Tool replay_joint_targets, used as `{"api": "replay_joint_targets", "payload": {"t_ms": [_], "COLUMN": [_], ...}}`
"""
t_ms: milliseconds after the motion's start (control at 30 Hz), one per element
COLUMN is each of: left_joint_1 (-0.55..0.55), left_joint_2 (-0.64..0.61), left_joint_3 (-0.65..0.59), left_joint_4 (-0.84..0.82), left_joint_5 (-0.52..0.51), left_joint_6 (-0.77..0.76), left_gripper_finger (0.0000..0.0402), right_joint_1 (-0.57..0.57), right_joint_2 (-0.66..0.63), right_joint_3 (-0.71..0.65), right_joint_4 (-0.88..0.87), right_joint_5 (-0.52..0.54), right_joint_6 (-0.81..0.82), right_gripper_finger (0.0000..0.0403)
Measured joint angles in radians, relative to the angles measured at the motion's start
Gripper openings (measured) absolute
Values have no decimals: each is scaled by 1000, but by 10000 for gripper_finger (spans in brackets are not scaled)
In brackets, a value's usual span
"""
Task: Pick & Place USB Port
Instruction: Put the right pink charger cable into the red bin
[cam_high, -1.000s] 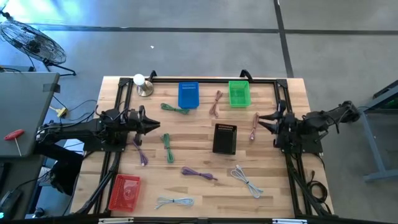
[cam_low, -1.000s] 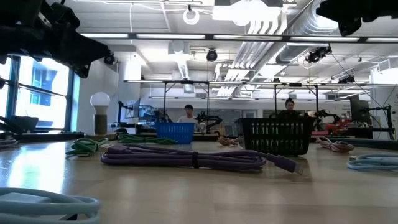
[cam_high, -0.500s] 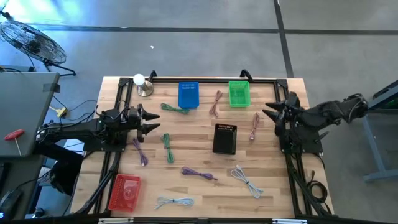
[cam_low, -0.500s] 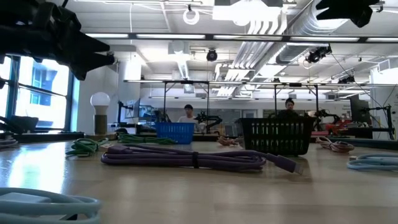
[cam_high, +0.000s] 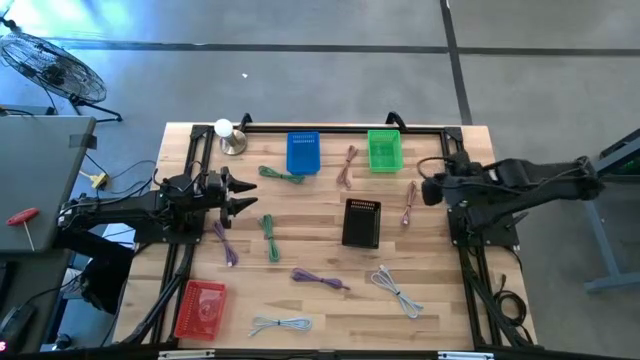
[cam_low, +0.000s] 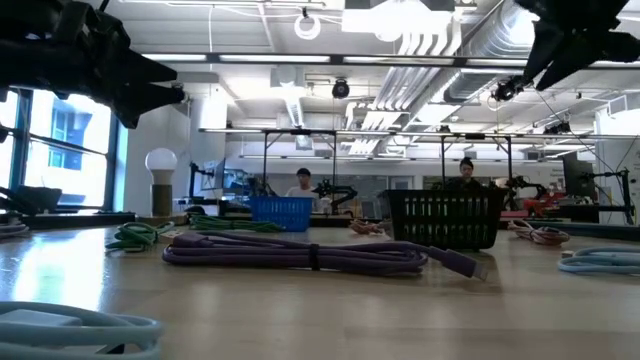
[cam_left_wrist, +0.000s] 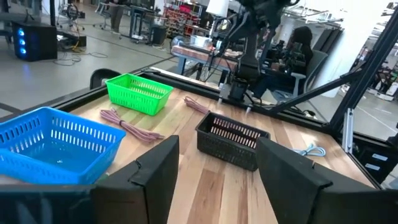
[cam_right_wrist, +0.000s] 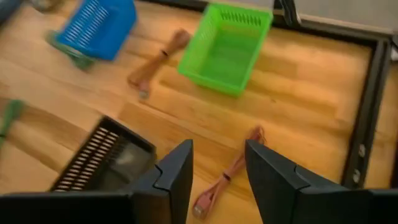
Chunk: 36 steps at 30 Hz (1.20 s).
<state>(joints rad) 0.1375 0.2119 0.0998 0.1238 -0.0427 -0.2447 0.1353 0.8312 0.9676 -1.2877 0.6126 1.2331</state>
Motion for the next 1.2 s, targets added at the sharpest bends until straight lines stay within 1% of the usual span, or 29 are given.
{"api": "replay_joint_targets", "payload": {"t_ms": [167, 333, 567, 767, 933, 1033, 1100, 1200], "left_joint_1": [0, 0, 0, 0, 0, 0, 0, 0], "left_joint_2": [0, 0, 0, 0, 0, 0, 0, 0], "left_joint_3": [0, 0, 0, 0, 0, 0, 0, 0], "left_joint_4": [-5, -31, -74, -58, -60, -66, -69, -75], "left_joint_5": [21, 26, 49, 61, 111, 143, 164, 177], "left_joint_6": [0, 0, -23, -23, -23, -25, -26, -27], "left_gripper_finger": [209, 209, 209, 209, 209, 209, 209, 209], "right_joint_1": [-94, -181, -274, -371, -440, -468, -480, -496], "right_joint_2": [111, 211, 328, 400, 456, 493, 514, 525], "right_joint_3": [0, 0, 0, 0, 0, 0, -18, -94], "right_joint_4": [1, 4, 21, 39, 90, 132, 169, 271], "right_joint_5": [-90, -227, -348, -385, -406, -412, -440, -490], "right_joint_6": [-1, -25, -48, -110, -185, -268, -296, -298], "right_gripper_finger": [140, 153, 158, 152, 150, 149, 149, 150]}}
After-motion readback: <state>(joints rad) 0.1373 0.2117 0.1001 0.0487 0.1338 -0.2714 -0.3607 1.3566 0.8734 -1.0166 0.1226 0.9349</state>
